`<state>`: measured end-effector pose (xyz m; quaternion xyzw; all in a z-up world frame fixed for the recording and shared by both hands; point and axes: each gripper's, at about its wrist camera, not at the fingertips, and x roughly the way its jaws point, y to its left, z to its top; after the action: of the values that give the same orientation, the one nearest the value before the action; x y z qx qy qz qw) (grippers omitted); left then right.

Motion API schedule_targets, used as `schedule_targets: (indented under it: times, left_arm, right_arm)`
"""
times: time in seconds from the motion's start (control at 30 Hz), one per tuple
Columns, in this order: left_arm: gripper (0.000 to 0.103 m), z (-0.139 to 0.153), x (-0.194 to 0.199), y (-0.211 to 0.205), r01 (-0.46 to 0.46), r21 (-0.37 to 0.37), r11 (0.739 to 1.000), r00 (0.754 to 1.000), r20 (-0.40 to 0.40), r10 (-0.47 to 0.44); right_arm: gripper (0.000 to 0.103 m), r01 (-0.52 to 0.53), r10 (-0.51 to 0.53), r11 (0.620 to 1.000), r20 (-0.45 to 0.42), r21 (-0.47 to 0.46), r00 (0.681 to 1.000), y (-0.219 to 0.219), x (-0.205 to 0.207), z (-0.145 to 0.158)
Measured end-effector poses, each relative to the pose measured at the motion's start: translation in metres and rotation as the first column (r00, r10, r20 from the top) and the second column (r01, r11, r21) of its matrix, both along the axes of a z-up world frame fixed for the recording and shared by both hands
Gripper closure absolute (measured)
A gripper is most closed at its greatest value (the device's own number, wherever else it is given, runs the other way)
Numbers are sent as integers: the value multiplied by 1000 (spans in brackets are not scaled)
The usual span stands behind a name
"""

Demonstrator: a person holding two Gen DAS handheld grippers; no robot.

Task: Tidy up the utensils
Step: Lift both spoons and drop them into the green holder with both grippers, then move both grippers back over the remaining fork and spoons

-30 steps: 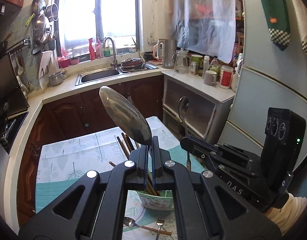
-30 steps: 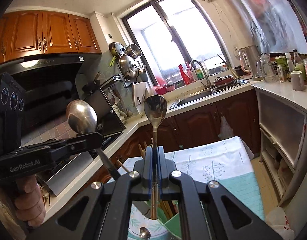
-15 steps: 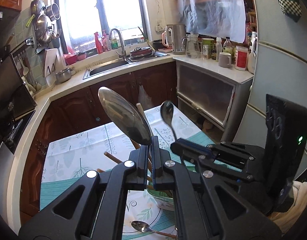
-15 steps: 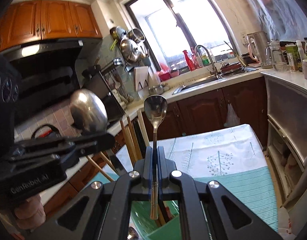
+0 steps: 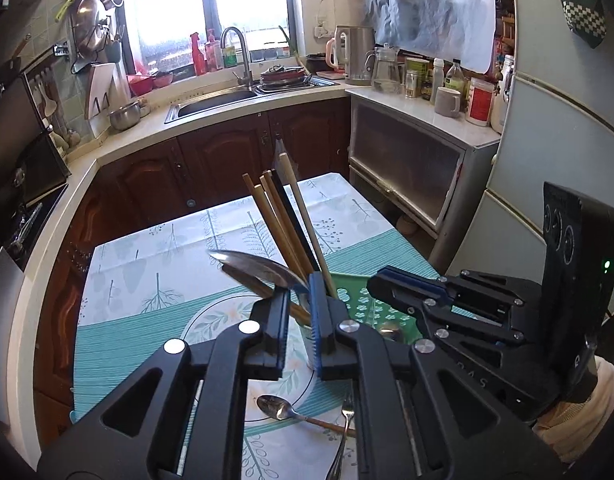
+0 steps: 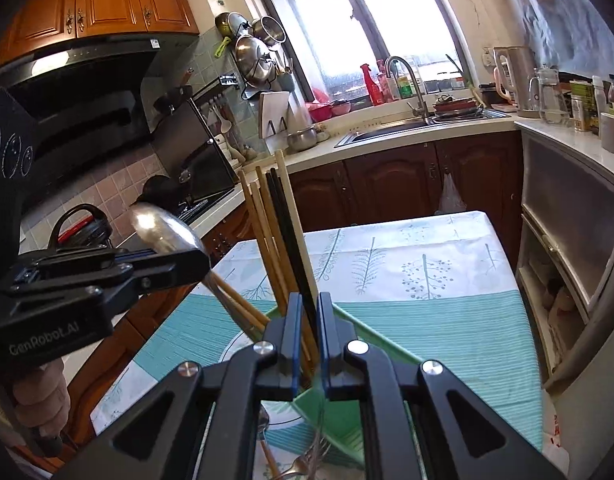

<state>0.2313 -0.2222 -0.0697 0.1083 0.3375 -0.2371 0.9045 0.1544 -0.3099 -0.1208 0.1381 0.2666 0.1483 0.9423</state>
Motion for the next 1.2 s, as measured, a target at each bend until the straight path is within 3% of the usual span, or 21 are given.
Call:
schedule_targets:
  times: [0.13, 0.37, 0.6, 0.77, 0.87, 1.0, 1.1, 1.2]
  left_arm:
    - [94, 13, -10, 13, 2, -15, 1000, 999, 55, -1]
    - [94, 21, -23, 19, 12, -43, 999, 999, 30, -11]
    - [93, 14, -42, 28, 43, -54, 998, 999, -25, -44]
    - [93, -14, -56, 48, 28, -58, 998, 992, -125, -35]
    - [94, -46, -56, 63, -2, -54, 999, 969, -247, -12]
    - [94, -95, -50, 81, -45, -31, 998, 908, -418, 28]
    - [94, -116, -53, 93, -64, -23, 998, 880, -473, 46]
    - [94, -127, -57, 95, -70, 5, 998, 876, -478, 64]
  right_arm:
    - [96, 7, -7, 1000, 8, 19, 1000, 1, -13, 4]
    - [96, 26, -23, 998, -57, 59, 998, -8, -21, 1]
    - [96, 61, -51, 993, -101, 99, 994, -22, -36, 2]
    - [96, 36, -12, 990, -166, 139, 986, -17, -52, -2]
    - [96, 25, 16, 988, -260, 154, 965, -10, -58, -12]
    - [96, 67, 10, 981, -390, 183, 921, -6, -65, -27]
    - [96, 129, -29, 975, -476, 181, 879, -7, -72, -40]
    - [96, 187, -59, 966, -551, 179, 832, -11, -79, -52]
